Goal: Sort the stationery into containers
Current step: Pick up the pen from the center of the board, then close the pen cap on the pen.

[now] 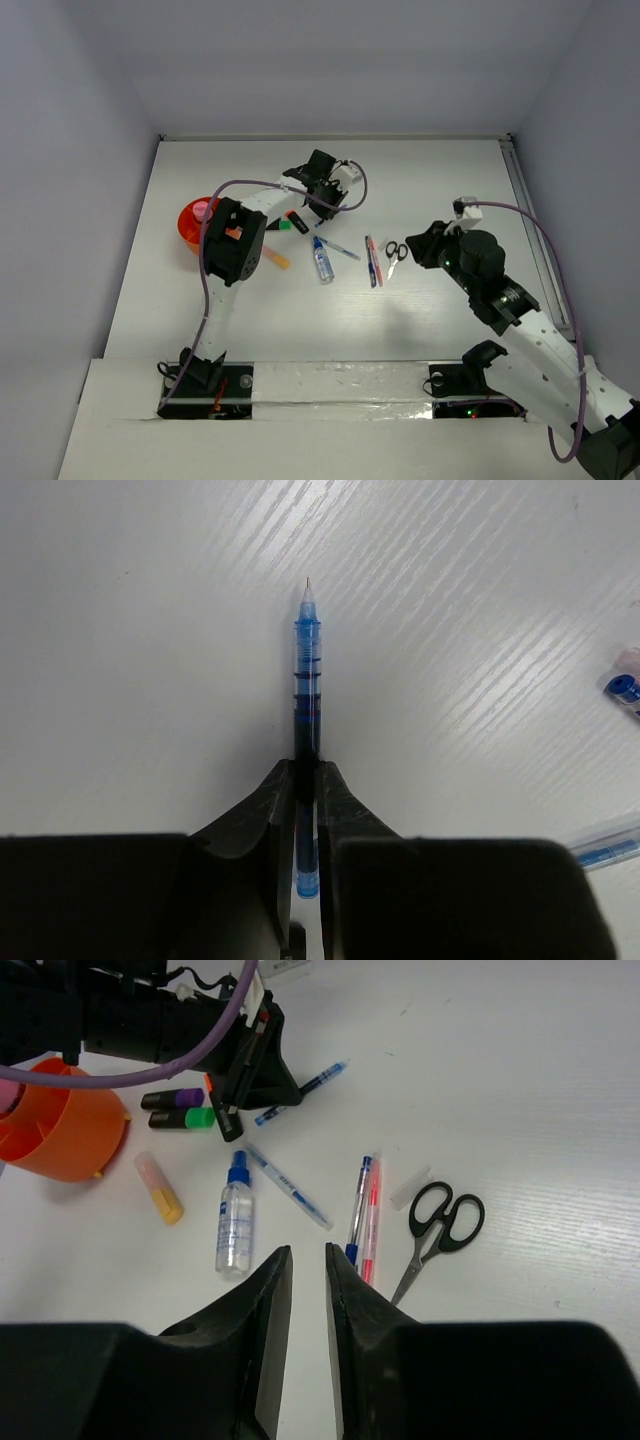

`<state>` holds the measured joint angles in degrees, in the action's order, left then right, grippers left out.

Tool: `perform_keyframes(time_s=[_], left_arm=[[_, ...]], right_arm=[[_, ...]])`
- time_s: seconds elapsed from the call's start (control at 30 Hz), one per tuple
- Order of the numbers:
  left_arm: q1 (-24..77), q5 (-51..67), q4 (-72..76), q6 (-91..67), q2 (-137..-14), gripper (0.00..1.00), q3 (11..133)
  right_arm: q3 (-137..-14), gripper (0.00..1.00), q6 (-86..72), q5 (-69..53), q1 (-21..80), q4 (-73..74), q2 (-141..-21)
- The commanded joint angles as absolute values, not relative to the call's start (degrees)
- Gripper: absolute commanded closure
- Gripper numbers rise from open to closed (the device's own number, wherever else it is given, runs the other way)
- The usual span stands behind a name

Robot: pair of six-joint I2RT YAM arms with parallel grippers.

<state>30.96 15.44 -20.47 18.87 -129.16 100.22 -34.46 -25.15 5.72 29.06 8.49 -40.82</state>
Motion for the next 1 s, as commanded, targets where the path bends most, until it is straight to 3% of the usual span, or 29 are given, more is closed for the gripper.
perform_keyframes(time_s=[0.0,0.23,0.3,0.47,0.63,0.77,0.9,0.97], left_arm=[[30.8,15.6,-30.0,18.6,-133.4,1.0,97.3],[30.3,13.4,-24.4,16.2,-124.9,1.0,96.2],[30.3,12.1,-21.3,14.8,-121.7,1.0,96.2],[30.3,10.9,-9.0,4.0,-107.7,1.0,88.4],[30.3,13.4,12.2,-8.7,-93.6,1.0,69.2],[32.4,13.0,24.3,-16.0,-85.7,1.0,56.0],[34.5,13.9,34.5,-20.3,-80.6,1.0,46.4],[36.1,13.5,36.1,-21.0,-78.3,1.0,42.9]], right_arm=[[-36.8,0.75,-28.0,6.1,29.3,8.3,-42.2],[-34.9,0.99,-25.9,5.7,29.3,4.5,-43.8],[-34.3,0.99,-26.8,6.4,29.3,3.3,-44.9],[-37.2,0.8,-26.9,5.5,29.3,3.3,-55.1],[-40.7,0.69,-25.2,5.7,29.3,3.3,-64.1],[-43.7,0.66,-23.9,8.1,29.3,4.3,-71.4],[-47.0,0.7,-22.2,9.2,29.3,6.1,-78.1],[-48.2,0.87,-22.1,9.3,29.3,6.5,-81.1]])
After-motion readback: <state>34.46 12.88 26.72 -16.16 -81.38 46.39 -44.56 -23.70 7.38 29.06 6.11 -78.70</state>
